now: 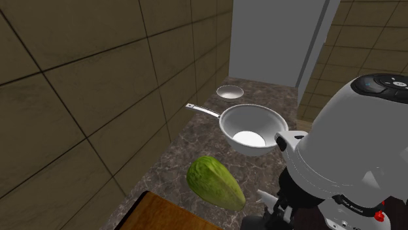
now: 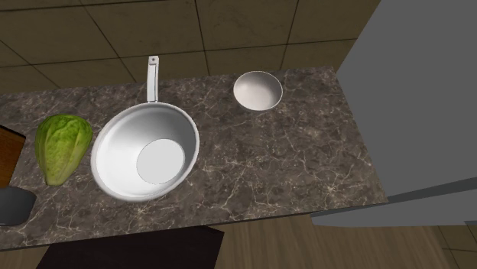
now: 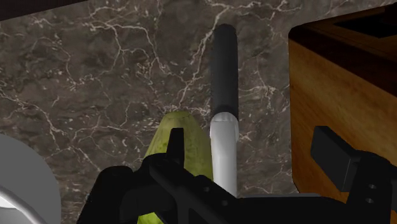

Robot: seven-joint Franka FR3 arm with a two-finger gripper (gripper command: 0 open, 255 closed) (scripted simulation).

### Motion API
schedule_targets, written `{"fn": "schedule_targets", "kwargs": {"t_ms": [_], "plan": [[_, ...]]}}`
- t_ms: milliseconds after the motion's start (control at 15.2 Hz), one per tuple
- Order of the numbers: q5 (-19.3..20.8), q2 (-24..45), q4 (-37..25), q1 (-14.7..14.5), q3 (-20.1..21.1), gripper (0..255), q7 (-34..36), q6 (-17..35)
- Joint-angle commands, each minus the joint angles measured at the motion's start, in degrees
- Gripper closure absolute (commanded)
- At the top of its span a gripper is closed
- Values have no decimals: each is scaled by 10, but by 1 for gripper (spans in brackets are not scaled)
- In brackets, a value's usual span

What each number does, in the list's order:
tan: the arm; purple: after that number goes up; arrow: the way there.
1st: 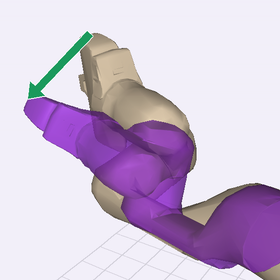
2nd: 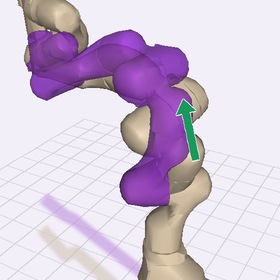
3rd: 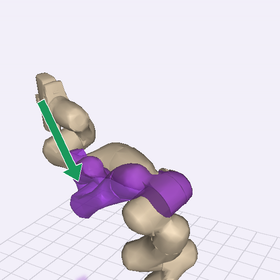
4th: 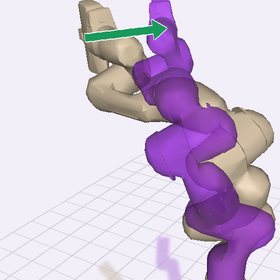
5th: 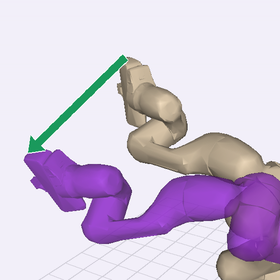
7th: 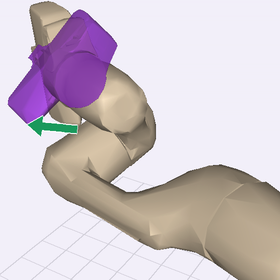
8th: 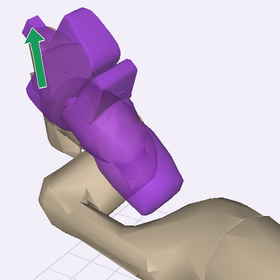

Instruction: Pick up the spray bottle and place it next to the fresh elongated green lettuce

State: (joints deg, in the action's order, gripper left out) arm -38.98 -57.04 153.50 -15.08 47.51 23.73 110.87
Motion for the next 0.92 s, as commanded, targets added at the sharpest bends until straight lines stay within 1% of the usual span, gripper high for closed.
{"fn": "schedule_targets", "kwargs": {"t_ms": [0,66,330,858], "plan": [[0,0,0,0,0,0,0,0],[0,0,0,0,0,0,0,0],[40,-21,-50,1,-50,0,9,-74],[40,-20,-50,1,-51,0,9,-74]]}}
